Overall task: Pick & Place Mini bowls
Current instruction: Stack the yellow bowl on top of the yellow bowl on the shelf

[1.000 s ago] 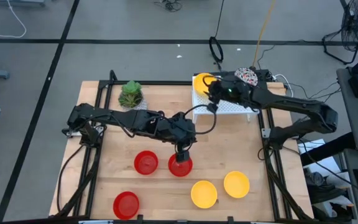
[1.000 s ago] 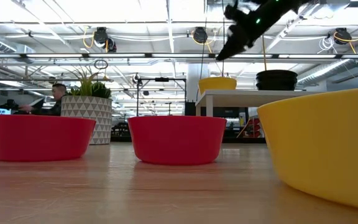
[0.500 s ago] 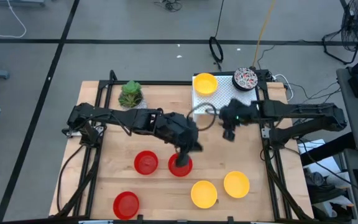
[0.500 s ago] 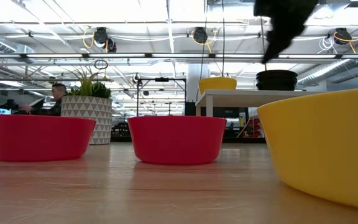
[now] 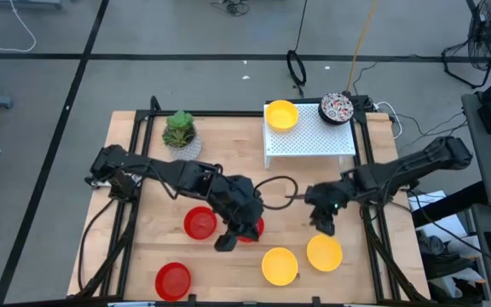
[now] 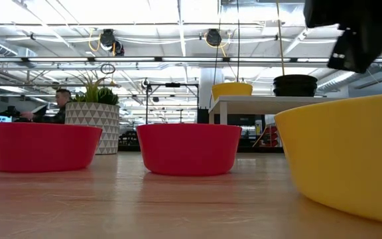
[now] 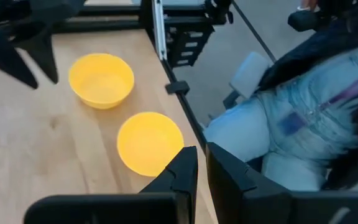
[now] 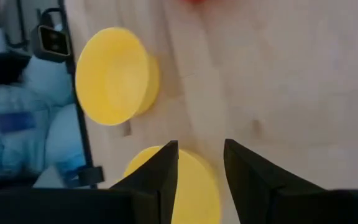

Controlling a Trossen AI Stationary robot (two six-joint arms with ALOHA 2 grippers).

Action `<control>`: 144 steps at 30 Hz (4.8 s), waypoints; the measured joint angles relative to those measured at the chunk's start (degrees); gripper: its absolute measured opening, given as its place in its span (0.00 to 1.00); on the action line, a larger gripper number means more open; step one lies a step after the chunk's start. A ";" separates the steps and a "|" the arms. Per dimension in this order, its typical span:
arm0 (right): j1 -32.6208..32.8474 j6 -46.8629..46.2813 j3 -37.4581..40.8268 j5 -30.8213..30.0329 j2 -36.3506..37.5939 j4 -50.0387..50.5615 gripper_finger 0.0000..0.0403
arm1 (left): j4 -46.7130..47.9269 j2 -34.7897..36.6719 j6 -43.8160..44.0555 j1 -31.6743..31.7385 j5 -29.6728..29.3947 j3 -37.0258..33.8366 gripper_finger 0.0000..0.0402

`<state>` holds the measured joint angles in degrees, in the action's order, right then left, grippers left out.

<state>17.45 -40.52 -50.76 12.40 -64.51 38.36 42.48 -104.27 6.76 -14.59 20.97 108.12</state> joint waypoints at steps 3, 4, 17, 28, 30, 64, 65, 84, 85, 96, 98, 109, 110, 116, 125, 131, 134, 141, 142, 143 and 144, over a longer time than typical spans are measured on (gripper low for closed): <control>3.03 -2.73 3.59 -0.15 -0.02 -6.24 0.29 | 1.03 0.00 1.12 -0.76 -0.02 0.00 0.09; 3.77 -3.50 4.62 -0.23 -0.02 -8.30 0.29 | 1.45 0.00 1.99 -0.96 -0.02 0.00 0.09; 15.81 5.56 9.55 -11.28 -3.19 -12.17 0.29 | 4.80 0.00 8.46 -4.19 -11.08 0.00 0.09; 22.47 16.29 9.57 -17.28 -9.02 -13.45 0.29 | 4.92 0.00 9.05 -6.60 -19.60 0.02 0.09; 22.42 16.43 9.57 -17.87 -10.36 -13.36 0.29 | 4.94 0.00 9.05 -6.62 -19.60 0.02 0.09; 19.11 14.64 18.15 -18.29 -8.72 -24.77 0.28 | 5.79 0.00 9.07 -6.60 -21.11 0.07 0.09; 19.00 14.17 18.27 -18.06 -8.72 -24.86 0.27 | 5.79 0.00 9.07 -6.60 -21.11 0.07 0.09; 9.68 17.45 16.78 -15.41 -5.43 -30.18 0.00 | 11.90 0.00 5.91 -3.61 -21.19 0.09 0.09; 8.33 17.46 15.98 -15.35 -4.72 -29.81 0.00 | 13.81 0.00 7.15 -3.21 -21.21 0.09 0.09; -6.26 29.94 -2.11 -21.14 -1.18 -13.81 0.00 | 30.00 0.01 11.12 -1.93 -21.22 0.09 0.09; -9.82 31.91 -5.68 -23.62 -1.49 -10.99 0.00 | 31.28 0.00 10.25 -2.03 -21.48 0.09 0.09; -37.86 38.23 -16.20 -24.35 -1.97 -10.03 0.00 | 38.54 8.44 11.41 -1.07 -35.80 0.07 0.09; -40.35 38.18 -16.35 -24.35 -1.95 -10.56 0.00 | 38.11 9.70 11.43 -1.08 -36.60 0.07 0.09; -51.60 36.20 -16.39 -23.11 -4.96 -14.64 0.00 | 36.00 14.32 11.29 -1.04 -42.22 0.07 0.09; -58.20 35.00 -16.41 -15.12 -12.17 -21.79 0.00 | 35.30 14.78 7.38 -0.11 -43.49 0.07 0.09; -58.49 35.89 -16.40 -15.10 -13.53 -20.77 0.00 | 35.39 14.75 6.09 0.09 -43.65 0.07 0.09; -58.19 36.77 -16.39 -15.10 -13.45 -20.48 0.03 | 35.41 14.75 4.67 0.04 -43.60 0.07 0.09; -58.09 36.94 -16.39 -15.18 -13.38 -21.36 0.17 | 35.45 14.73 2.97 0.15 -43.60 0.07 0.09; -58.09 37.28 -16.41 -15.19 -13.26 -21.81 0.19 | 35.45 14.73 3.07 0.15 -43.60 0.07 0.09; -58.09 37.99 -16.39 -15.19 -12.91 -22.20 0.22 | 35.47 14.73 3.36 0.15 -43.60 0.07 0.09; -58.09 38.91 -16.39 -15.21 -12.42 -22.69 0.25 | 35.49 14.73 3.60 0.15 -43.60 0.07 0.09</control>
<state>-40.64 -1.60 -67.16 -2.81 -76.93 15.66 77.97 -89.54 10.37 -14.44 -22.63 108.18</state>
